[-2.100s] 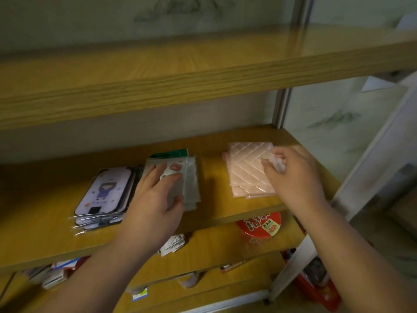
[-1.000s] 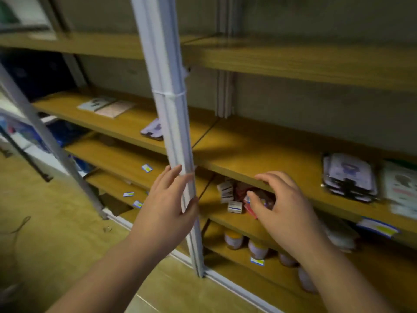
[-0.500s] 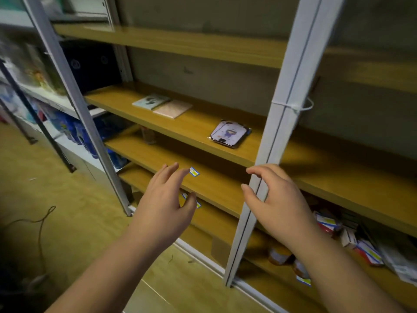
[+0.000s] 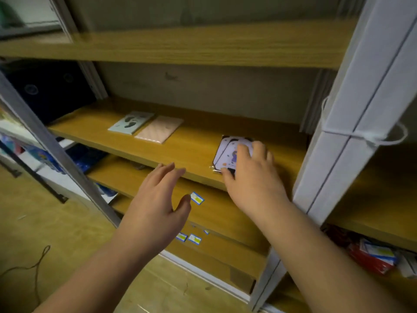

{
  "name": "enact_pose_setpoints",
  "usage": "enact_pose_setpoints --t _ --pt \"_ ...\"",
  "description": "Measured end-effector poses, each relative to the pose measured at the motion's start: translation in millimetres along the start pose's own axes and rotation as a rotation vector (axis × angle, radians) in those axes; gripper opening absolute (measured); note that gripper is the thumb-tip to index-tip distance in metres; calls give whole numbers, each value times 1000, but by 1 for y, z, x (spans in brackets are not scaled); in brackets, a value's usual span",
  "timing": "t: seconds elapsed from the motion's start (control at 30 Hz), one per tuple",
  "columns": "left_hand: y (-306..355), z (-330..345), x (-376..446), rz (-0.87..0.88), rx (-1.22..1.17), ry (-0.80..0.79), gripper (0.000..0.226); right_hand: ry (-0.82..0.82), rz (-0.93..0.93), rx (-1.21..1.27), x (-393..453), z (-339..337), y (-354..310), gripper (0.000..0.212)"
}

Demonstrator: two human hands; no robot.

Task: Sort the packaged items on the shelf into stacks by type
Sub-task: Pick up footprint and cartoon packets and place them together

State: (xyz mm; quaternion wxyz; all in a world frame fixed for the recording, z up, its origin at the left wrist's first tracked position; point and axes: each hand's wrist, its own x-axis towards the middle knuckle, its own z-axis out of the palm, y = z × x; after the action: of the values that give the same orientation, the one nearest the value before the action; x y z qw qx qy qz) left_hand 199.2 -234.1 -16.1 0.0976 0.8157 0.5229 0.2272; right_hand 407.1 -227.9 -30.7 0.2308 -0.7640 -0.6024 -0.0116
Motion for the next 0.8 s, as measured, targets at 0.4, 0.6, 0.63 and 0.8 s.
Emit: enact_pose_setpoints --t 0.4,0.6,0.63,0.8 --pt "-43 15 93 77 -153 -89 57 -12 382 9 51 31 2 98" --pt "-95 19 133 166 -248 -105 58 8 569 178 66 27 -2 110" --pt "-104 17 140 177 -255 -115 57 34 581 189 69 26 -6 109" --pt "-155 4 172 196 -292 -139 54 136 570 242 91 24 -24 80"
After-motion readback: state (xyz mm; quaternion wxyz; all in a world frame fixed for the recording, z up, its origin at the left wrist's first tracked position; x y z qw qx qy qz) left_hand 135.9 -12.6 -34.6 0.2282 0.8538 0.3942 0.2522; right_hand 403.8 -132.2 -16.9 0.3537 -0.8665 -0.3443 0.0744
